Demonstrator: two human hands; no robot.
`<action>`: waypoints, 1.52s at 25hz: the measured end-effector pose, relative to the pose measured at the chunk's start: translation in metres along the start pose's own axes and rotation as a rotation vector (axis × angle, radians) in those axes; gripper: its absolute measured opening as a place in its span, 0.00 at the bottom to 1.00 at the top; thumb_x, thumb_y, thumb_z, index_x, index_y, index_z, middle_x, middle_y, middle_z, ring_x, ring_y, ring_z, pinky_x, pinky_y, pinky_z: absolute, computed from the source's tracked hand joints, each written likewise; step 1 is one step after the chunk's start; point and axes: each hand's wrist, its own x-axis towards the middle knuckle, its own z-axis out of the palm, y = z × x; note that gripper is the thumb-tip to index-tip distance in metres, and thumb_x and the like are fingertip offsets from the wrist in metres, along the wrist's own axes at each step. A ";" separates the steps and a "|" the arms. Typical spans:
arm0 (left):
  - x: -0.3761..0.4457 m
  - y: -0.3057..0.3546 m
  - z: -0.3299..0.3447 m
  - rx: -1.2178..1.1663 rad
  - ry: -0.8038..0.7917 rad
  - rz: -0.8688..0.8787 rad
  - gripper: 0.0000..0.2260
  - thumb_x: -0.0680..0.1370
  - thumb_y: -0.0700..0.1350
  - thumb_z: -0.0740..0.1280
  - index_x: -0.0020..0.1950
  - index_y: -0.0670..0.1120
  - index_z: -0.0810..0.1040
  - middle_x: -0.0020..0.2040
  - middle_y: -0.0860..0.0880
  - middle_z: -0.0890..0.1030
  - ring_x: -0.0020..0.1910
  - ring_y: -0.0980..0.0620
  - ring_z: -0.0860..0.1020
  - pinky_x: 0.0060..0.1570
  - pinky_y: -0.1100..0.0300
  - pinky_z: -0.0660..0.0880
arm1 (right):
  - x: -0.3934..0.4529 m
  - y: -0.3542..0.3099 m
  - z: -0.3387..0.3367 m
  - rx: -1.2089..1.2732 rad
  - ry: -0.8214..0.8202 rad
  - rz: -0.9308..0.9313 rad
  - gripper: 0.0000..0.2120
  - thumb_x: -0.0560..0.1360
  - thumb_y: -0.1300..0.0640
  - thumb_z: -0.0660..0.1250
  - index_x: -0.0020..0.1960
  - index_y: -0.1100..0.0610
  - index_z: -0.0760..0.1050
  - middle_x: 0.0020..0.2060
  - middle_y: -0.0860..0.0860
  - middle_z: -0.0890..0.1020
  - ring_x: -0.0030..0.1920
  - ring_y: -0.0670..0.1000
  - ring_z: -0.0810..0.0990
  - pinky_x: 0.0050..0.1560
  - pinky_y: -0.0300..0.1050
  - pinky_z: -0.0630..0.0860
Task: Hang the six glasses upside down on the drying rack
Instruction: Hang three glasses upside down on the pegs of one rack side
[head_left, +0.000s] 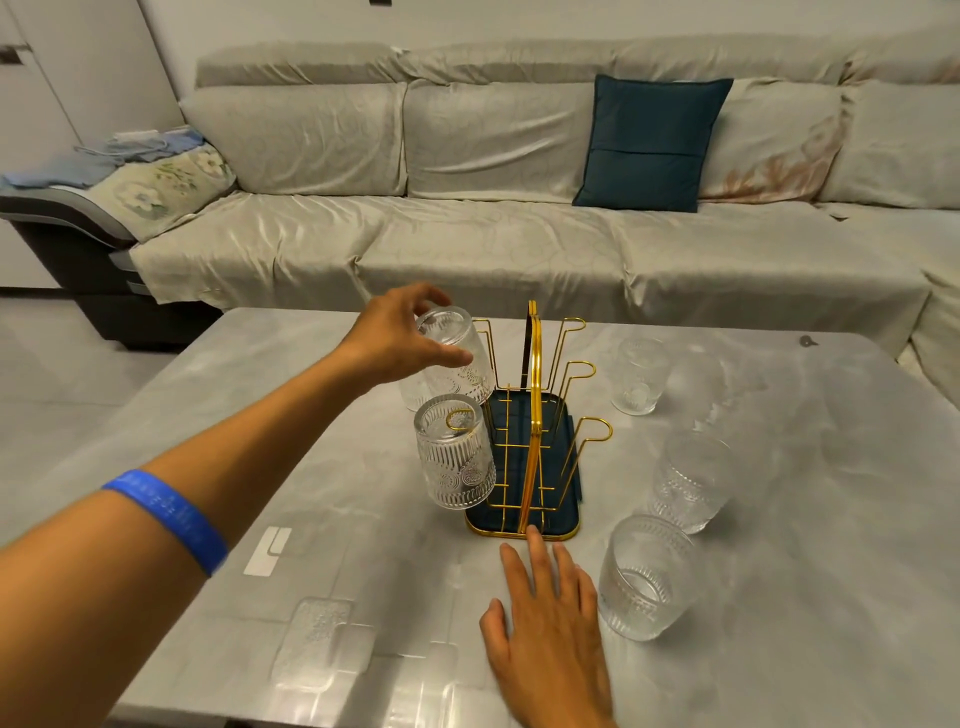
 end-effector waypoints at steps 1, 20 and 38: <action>0.000 -0.002 0.004 0.005 -0.011 -0.012 0.32 0.60 0.51 0.83 0.62 0.50 0.76 0.54 0.49 0.79 0.47 0.54 0.78 0.39 0.61 0.76 | 0.000 0.000 -0.001 0.005 0.012 0.005 0.31 0.74 0.36 0.44 0.75 0.44 0.51 0.77 0.52 0.45 0.75 0.58 0.45 0.70 0.57 0.41; -0.006 -0.047 0.013 -0.407 0.075 -0.214 0.19 0.75 0.52 0.72 0.63 0.49 0.76 0.56 0.48 0.80 0.57 0.46 0.78 0.50 0.55 0.74 | 0.005 0.000 -0.006 -0.025 -0.106 -0.002 0.31 0.73 0.36 0.46 0.75 0.42 0.49 0.77 0.52 0.43 0.75 0.58 0.45 0.71 0.59 0.44; 0.039 -0.153 0.108 -0.373 0.236 -0.423 0.35 0.64 0.47 0.81 0.67 0.47 0.68 0.64 0.45 0.77 0.58 0.45 0.76 0.55 0.52 0.76 | 0.027 0.007 0.004 -0.160 0.219 -0.190 0.29 0.73 0.33 0.42 0.56 0.51 0.70 0.72 0.63 0.53 0.49 0.67 0.80 0.38 0.60 0.79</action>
